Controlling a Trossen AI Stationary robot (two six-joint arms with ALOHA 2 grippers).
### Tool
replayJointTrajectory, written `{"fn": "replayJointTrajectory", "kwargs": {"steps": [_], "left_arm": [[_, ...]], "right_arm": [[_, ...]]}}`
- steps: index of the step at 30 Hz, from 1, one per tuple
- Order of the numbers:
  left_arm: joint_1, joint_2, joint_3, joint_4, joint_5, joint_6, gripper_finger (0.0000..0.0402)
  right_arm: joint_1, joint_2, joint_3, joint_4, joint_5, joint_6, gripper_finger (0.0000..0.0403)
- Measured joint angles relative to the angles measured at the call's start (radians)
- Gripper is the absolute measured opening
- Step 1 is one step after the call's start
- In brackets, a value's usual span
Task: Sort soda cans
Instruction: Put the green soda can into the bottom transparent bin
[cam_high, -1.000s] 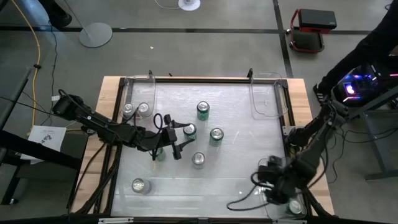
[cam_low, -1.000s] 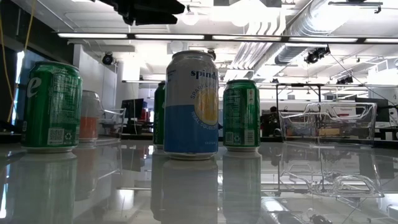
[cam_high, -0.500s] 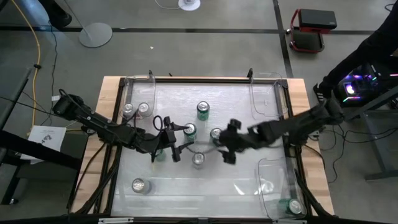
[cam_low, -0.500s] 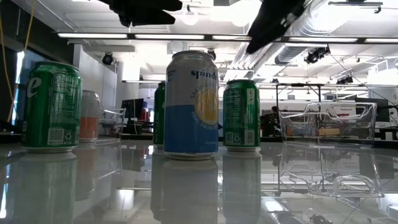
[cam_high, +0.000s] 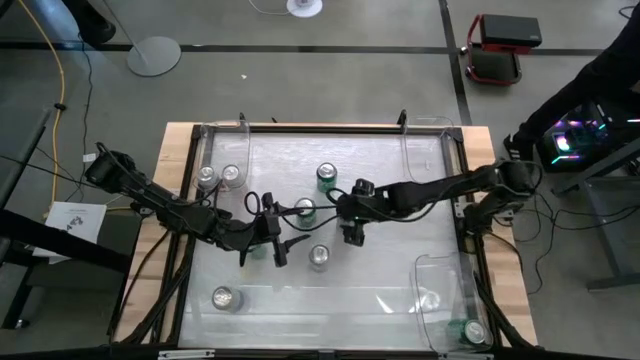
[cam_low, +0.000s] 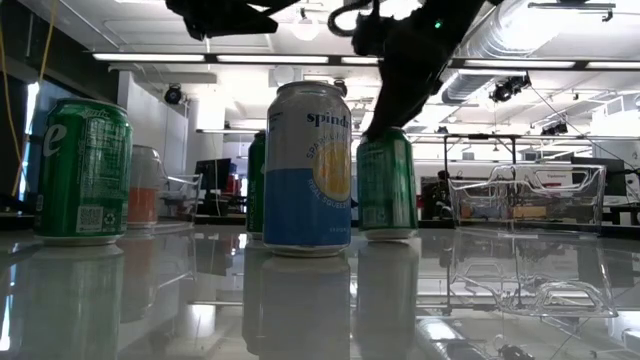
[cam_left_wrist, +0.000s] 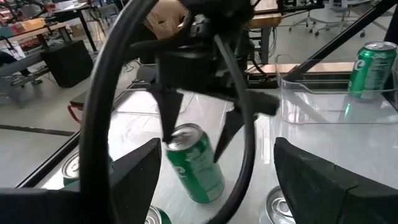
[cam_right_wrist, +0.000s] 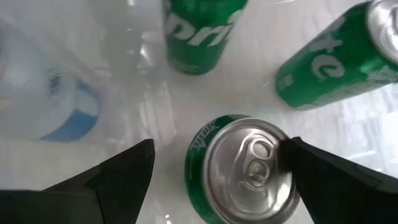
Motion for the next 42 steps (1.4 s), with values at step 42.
{"fn": "replayJointTrajectory", "kwargs": {"steps": [42], "left_arm": [[-0.006,0.000,0.000,-0.025,0.006,-0.024,0.0287]], "right_arm": [[-0.011,0.055,-0.007,-0.019,-0.084,-0.001,0.0320]]}}
